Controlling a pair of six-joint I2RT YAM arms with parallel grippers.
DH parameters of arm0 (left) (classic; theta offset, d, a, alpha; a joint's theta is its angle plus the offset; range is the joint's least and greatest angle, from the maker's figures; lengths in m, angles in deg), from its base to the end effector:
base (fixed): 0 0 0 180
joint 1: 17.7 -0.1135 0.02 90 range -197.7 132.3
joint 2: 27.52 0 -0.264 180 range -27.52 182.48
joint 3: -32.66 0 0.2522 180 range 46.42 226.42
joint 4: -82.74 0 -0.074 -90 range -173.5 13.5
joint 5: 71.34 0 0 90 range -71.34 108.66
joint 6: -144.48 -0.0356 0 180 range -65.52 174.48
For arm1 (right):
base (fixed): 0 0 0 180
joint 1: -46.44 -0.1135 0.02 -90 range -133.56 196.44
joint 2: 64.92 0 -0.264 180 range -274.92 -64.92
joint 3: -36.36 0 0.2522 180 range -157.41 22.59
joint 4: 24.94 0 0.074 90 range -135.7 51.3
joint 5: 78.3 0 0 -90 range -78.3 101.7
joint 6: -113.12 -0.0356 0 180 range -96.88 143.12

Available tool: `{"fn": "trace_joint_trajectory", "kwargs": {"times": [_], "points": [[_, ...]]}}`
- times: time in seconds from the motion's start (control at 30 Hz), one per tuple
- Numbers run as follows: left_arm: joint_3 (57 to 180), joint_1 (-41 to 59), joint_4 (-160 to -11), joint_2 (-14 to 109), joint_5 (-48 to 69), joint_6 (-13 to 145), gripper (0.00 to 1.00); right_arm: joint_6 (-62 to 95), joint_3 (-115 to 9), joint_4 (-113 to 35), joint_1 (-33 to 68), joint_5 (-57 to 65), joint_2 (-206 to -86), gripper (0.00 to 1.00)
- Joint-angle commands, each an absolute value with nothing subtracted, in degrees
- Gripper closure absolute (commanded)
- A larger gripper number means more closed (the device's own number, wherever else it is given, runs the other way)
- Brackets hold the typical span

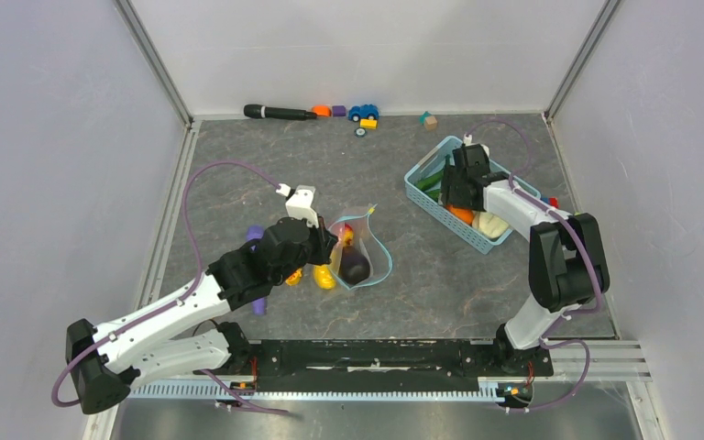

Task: Place the food in the zip-top bag and seal the zipper
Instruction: Pick up the fake fruit from the bin.

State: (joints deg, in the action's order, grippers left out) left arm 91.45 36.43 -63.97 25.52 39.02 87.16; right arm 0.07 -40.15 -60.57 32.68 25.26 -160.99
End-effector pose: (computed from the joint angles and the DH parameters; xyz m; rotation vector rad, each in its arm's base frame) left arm 0.1316 -0.1608 0.3001 0.1628 2.0640 -0.5890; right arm 0.3396 0.0746 0.2024 0.2946 2.4779 -0.0345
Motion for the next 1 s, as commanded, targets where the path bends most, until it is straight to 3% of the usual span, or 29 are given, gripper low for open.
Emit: {"fn": "trace_joint_trajectory", "kwargs": {"times": [0.0,0.17,0.43,0.97], "points": [[91.15,36.62,-65.92,24.35,38.09,85.59,0.98,1.14,-38.51,-61.51,32.91,25.84,-160.50,0.26],[91.15,36.62,-66.05,24.33,37.64,85.63,0.98,1.83,-37.22,-61.74,33.00,27.80,-159.29,0.37],[91.05,36.61,-66.10,24.22,37.91,85.67,0.98,3.49,-36.44,-59.28,33.18,28.18,-157.44,0.65],[91.15,36.62,-66.19,24.40,37.13,85.80,0.98,6.22,-35.86,-50.51,33.16,27.67,-147.08,0.69]]}}
